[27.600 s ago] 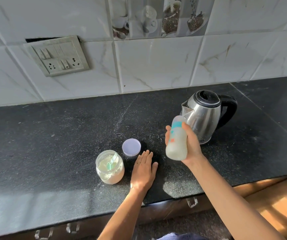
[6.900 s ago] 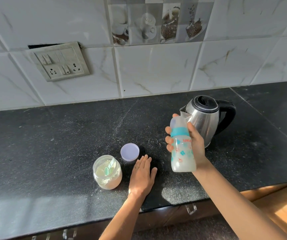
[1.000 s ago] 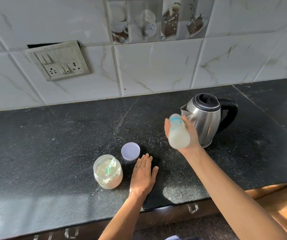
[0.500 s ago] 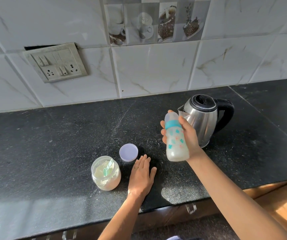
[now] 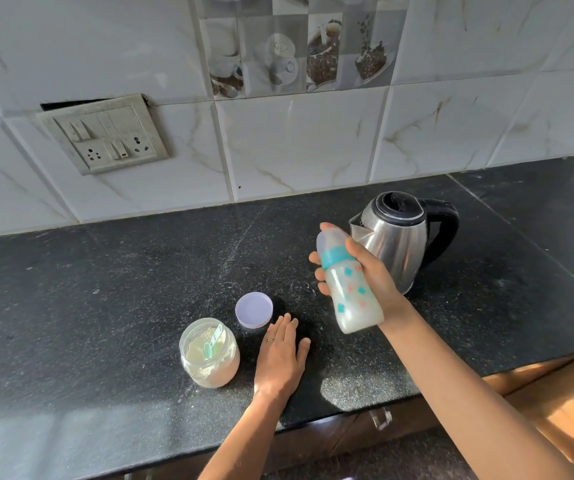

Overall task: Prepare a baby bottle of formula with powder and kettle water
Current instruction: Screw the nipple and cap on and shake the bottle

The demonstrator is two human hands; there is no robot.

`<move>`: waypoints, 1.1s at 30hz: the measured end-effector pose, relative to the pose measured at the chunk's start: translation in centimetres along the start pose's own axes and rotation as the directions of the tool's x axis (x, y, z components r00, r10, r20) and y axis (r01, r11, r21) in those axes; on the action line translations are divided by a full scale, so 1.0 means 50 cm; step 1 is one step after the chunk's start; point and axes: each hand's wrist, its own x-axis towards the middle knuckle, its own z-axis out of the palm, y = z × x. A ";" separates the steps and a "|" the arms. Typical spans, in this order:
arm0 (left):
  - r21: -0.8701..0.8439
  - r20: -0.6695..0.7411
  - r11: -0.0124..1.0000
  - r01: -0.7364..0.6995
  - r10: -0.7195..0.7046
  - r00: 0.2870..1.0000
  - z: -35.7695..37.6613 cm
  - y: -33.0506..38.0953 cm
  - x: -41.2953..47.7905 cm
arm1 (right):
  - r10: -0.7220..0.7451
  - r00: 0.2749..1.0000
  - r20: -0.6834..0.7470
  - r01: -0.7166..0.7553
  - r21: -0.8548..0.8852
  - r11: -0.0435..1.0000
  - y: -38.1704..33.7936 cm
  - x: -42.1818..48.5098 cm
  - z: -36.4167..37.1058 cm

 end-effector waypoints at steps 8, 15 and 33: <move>-0.017 -0.013 1.000 0.002 -0.002 1.000 0.000 0.000 -0.001 | 0.014 1.000 0.003 -0.014 0.139 0.990 0.010 -0.002 -0.006; -0.014 -0.013 1.000 -0.005 0.004 1.000 -0.002 0.000 -0.001 | 0.012 1.000 -0.008 -0.011 0.197 0.980 0.010 -0.003 -0.011; -0.018 -0.019 1.000 -0.016 0.016 1.000 0.003 -0.006 0.000 | 0.234 0.887 -0.397 0.010 0.523 0.852 0.000 0.004 0.051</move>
